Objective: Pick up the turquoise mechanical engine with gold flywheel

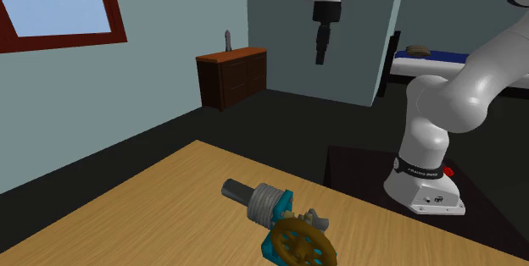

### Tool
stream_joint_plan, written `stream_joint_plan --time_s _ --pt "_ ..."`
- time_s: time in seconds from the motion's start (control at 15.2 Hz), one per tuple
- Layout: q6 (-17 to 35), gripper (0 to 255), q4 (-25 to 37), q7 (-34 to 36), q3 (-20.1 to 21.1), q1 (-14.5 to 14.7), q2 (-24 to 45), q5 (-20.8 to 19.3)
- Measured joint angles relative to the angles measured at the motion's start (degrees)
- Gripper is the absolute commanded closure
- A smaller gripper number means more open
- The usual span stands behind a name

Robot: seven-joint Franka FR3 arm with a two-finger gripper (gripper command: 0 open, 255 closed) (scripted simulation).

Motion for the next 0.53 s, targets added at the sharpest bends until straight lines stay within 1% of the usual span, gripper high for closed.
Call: stream_joint_plan --time_s 0.13,0.53 --pt "0.2 0 -0.5 1.0 0.6 0.0 -0.3 0.4" --pt "1.6 0 -4.6 13.6 8.1 0.8 -2.0 5.6"
